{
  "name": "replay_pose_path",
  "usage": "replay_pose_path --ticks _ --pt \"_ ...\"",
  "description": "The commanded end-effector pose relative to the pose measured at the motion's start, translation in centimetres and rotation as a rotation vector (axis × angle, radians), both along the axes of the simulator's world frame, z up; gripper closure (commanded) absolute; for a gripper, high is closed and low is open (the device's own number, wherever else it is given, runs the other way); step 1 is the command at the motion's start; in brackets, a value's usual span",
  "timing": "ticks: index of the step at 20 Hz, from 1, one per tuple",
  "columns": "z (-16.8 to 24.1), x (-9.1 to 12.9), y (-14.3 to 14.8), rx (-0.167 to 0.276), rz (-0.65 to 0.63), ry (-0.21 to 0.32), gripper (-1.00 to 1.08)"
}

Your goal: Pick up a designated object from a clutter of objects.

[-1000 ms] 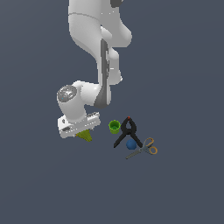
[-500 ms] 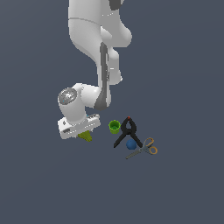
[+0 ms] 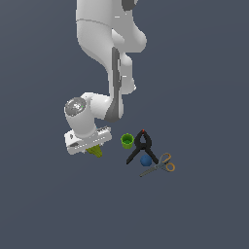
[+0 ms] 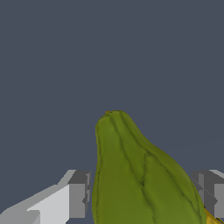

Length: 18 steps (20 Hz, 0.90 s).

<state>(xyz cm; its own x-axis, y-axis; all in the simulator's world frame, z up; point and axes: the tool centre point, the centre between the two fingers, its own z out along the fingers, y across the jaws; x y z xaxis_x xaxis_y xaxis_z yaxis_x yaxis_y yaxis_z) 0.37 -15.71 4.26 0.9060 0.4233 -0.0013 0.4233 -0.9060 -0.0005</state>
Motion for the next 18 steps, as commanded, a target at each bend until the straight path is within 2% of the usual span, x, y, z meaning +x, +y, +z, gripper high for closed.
replay_pose_path --ticks 1,9,18 --pt "0.4 0.0 0.0 -0.001 0.000 -0.002 1.08" --pt "3.5 -1.1 0.6 0.000 0.000 -0.002 1.08" --pt "10.1 -3.4 1.9 0.000 0.000 -0.002 1.08"
